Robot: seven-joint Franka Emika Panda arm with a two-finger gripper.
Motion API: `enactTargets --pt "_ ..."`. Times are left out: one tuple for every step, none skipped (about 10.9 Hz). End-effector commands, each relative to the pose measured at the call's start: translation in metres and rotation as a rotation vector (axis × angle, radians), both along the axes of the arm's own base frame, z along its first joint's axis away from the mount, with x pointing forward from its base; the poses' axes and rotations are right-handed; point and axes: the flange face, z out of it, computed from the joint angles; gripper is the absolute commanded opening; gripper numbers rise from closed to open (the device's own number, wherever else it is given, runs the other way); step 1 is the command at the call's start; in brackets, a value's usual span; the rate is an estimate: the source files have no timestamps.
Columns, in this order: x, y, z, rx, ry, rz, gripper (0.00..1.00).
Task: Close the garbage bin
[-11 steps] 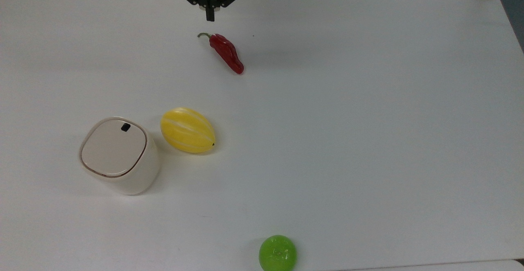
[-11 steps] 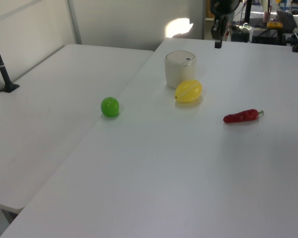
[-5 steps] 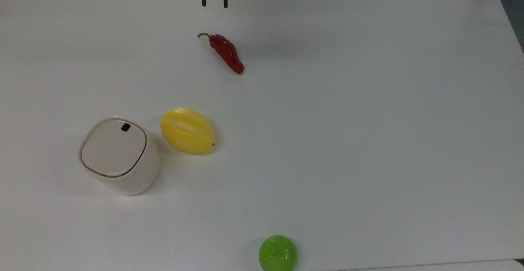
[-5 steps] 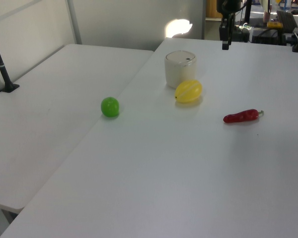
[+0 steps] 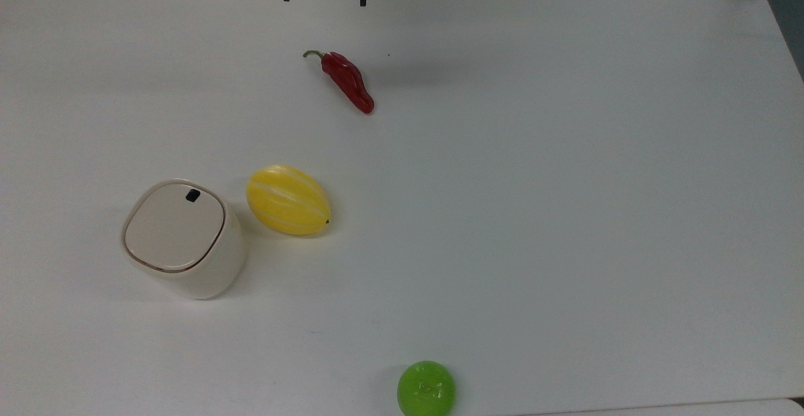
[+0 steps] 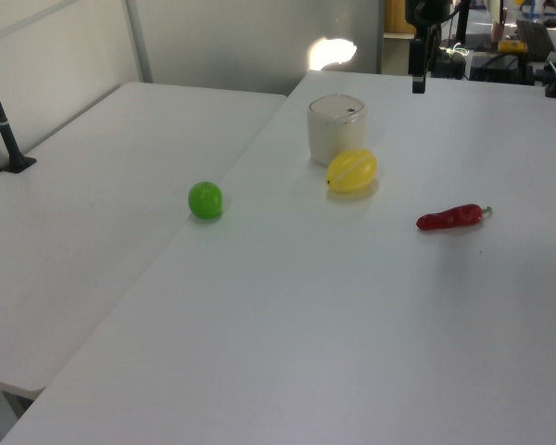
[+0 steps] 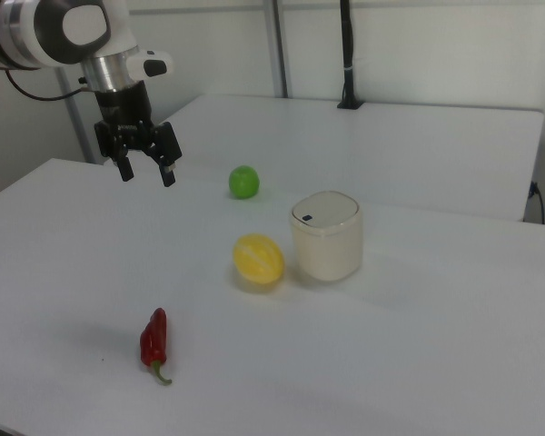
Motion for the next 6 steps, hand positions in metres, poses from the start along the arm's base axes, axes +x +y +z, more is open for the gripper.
enactTargets --pt "-0.0090 -0.0046 0.0082 0.015 -0.010 -0.040 1.00" --pt "-0.0071 -0.0042 0.0085 0.017 -0.025 -0.090 1.00" --pt "-0.0052 -0.0039 0.0094 0.020 -0.043 -0.105 1.00" --pt "-0.0052 -0.0039 0.0094 0.020 -0.044 -0.108 1.00" --pt "-0.0056 -0.0031 0.0091 0.019 -0.041 -0.108 1.00" --pt "-0.0064 -0.0023 0.0097 0.019 -0.039 -0.109 1.00"
